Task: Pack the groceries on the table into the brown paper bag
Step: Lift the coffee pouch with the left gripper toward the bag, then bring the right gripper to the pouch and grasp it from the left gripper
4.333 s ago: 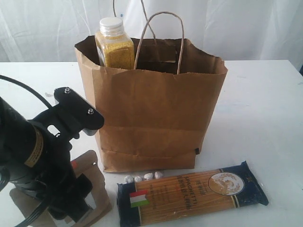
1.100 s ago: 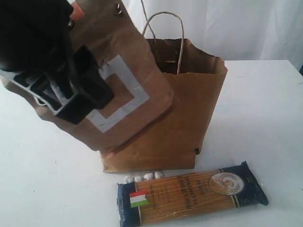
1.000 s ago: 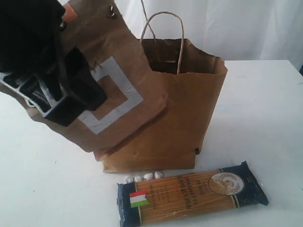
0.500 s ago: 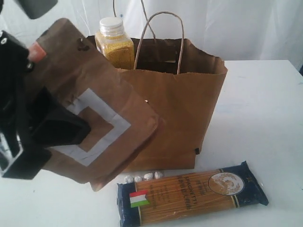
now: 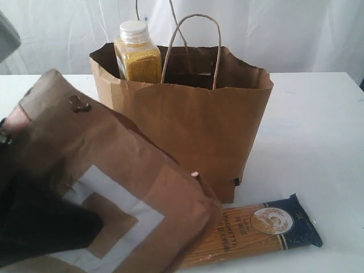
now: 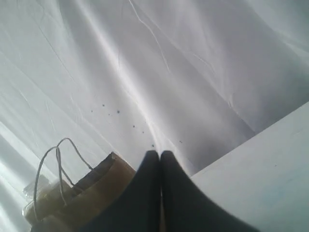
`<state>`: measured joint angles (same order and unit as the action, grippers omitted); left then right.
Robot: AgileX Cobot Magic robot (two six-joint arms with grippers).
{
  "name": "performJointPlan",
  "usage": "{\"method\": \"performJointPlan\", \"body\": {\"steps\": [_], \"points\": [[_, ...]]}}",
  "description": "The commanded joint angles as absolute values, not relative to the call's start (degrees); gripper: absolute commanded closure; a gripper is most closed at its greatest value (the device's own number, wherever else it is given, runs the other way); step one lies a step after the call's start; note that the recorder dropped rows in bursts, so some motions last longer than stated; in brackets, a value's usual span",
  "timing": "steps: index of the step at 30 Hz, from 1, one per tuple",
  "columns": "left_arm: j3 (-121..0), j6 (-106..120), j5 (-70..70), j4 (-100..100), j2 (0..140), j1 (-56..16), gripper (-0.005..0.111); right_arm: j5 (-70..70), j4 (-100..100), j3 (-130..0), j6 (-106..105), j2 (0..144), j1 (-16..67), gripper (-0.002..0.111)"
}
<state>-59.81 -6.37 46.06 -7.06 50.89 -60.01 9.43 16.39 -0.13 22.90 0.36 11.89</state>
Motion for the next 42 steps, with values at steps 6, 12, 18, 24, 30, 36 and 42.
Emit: {"method": "performJointPlan", "body": {"steps": [6, 12, 18, 24, 30, 36, 42], "points": [[-59.44, 0.00, 48.60, -11.45, 51.87, -60.11, 0.107, -21.37, 10.27, -24.42, 8.00, 2.73, 20.00, 0.108], [-59.44, 4.95, 52.06, -11.95, 55.98, -60.11, 0.107, -47.50, 34.69, -40.12, -26.80, 20.07, 25.60, 0.097], [-59.44, 10.91, 49.88, -15.75, 58.71, -60.11, 0.107, -49.16, 41.50, -42.71, -36.49, 32.92, 25.60, 0.036], [-59.44, 18.45, 49.04, -22.03, 62.27, -60.11, 0.107, -50.53, 52.31, -42.84, -49.88, 41.14, 25.60, 0.037], [-62.67, 21.06, 49.93, -22.74, 65.60, -60.11, 0.107, -59.25, 58.31, -43.25, -57.87, 47.15, 25.60, 0.037], [-66.34, 21.47, 52.69, -20.91, 68.82, -60.11, 0.107, -60.11, 58.61, -43.38, -62.25, 47.61, 25.60, 0.037], [-67.97, 21.47, 53.39, -20.51, 70.09, -60.11, 0.107, -60.47, 58.59, -43.38, -64.40, 47.61, 25.60, 0.037]]}}
